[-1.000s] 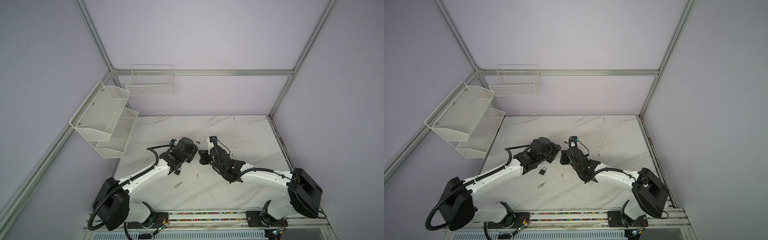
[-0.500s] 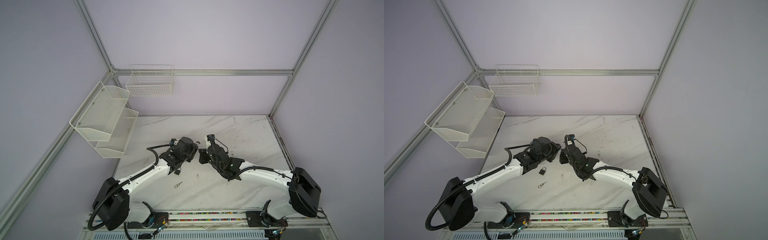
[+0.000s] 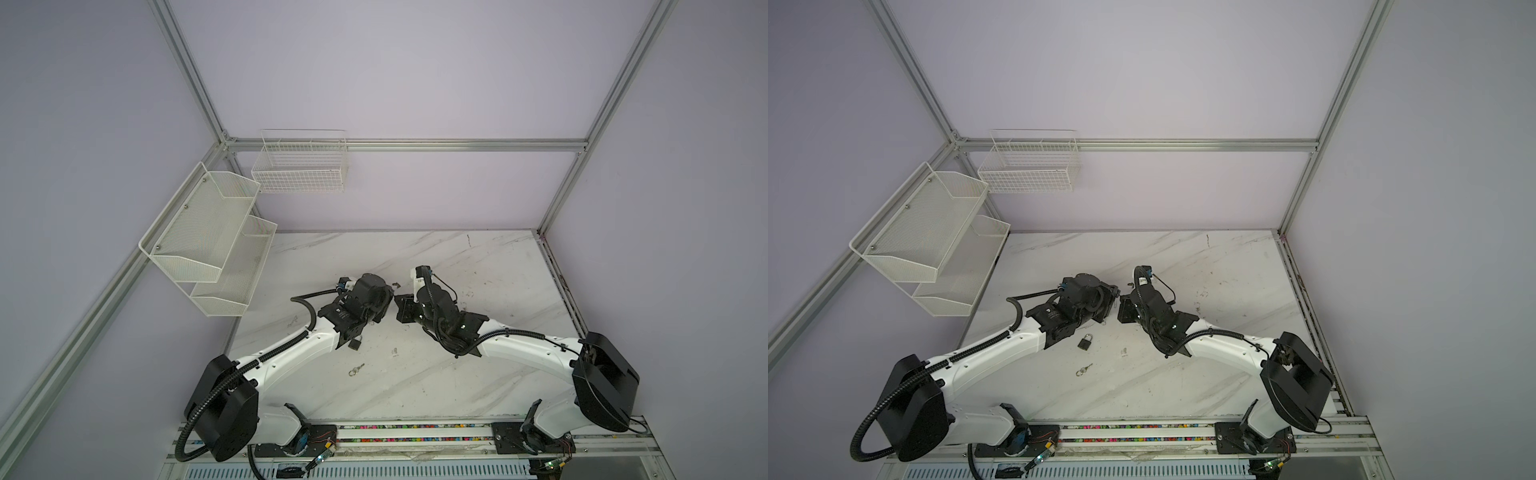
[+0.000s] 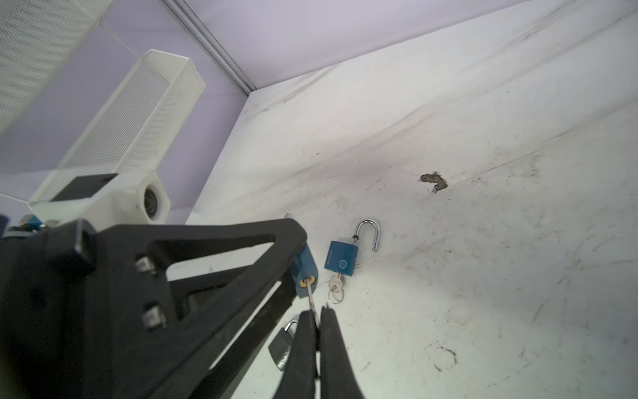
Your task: Unlock with the key
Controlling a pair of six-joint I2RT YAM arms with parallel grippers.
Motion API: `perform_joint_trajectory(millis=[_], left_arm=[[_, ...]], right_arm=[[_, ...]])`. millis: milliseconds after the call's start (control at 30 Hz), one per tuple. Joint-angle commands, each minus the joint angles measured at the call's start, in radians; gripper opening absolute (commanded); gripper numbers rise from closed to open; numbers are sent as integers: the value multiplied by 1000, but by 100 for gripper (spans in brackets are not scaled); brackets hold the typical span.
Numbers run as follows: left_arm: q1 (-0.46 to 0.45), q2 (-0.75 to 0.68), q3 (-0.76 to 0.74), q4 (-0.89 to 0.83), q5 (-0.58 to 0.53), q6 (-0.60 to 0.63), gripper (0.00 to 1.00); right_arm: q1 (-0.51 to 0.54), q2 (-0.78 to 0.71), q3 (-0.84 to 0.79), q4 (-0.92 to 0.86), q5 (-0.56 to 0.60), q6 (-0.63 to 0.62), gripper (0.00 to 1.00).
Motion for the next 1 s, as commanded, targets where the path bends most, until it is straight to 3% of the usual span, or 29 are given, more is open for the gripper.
perform_joint_trajectory(millis=[0,267,467,600,800,967], left_arm=[[-50,-44,72,12,81,36,0],[-68,-53,90,-42,38,60,0],[-72,-44,97,-34,44,16,0],[-78,-22,127,-20,66,15,0],[-83,-19,130,8,70,17,0],[-85,-29,122,19,81,34,0]], right_arm=[[1,3,21,152,-61,81,0],[2,24,91,-1,243,-103,0],[2,38,88,41,345,-169,0],[3,61,89,110,234,-156,0],[2,87,114,206,-52,66,0],[-13,74,121,248,-133,196,0]])
